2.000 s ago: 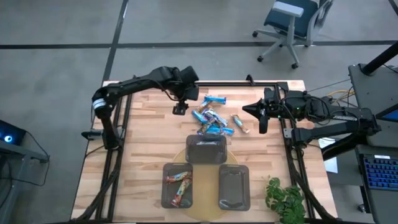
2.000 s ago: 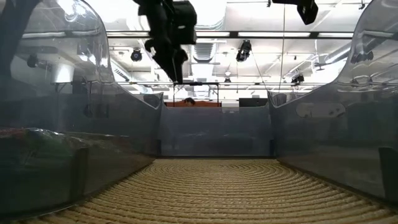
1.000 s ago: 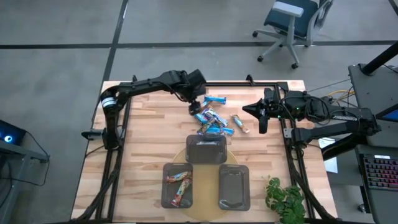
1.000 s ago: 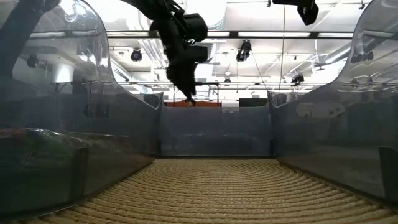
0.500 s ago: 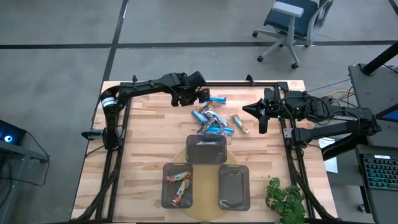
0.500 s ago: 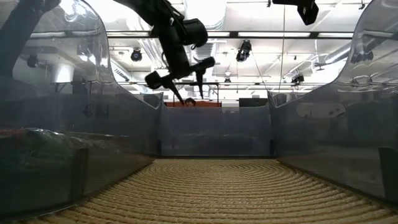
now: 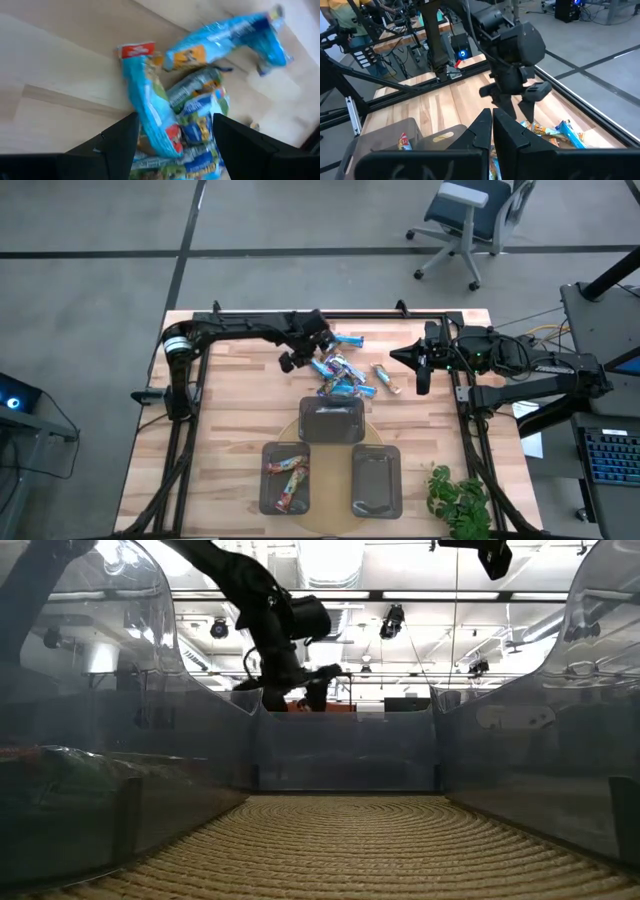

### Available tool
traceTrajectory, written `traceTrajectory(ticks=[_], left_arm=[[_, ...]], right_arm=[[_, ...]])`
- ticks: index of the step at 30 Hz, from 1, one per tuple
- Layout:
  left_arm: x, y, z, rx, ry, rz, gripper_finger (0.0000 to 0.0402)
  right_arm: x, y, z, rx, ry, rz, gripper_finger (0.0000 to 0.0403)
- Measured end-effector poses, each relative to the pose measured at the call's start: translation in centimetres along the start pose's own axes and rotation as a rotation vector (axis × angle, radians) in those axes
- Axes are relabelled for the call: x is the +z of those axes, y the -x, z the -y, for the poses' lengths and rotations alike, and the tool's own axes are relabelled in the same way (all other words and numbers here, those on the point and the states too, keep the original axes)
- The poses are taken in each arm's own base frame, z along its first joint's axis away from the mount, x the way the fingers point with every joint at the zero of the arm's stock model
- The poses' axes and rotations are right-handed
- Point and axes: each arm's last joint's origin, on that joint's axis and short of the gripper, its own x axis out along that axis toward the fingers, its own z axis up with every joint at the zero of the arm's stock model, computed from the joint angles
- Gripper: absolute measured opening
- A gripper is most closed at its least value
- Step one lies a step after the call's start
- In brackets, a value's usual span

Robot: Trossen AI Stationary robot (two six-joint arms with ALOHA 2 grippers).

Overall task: Pick and place Granola Bars by type
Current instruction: Put the top left red granola bar into the bottom left black bin

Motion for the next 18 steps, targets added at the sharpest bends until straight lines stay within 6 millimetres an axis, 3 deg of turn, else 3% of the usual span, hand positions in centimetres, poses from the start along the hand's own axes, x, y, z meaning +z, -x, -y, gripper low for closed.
traceTrajectory(ticks=[6,18], left_arm=[[-0.1,-1.0,-1.3,0.030,0.086,0.045,0.0236],[-0.4,-3.1,-1.7,0.042,0.091,0.088,0.0236]], right_arm=[[0.0,0.0,0.0,0.000,0.008,-0.001,0.0008],[-0.2,0.0,0.1,-0.004,0.018,-0.021,0.0008]])
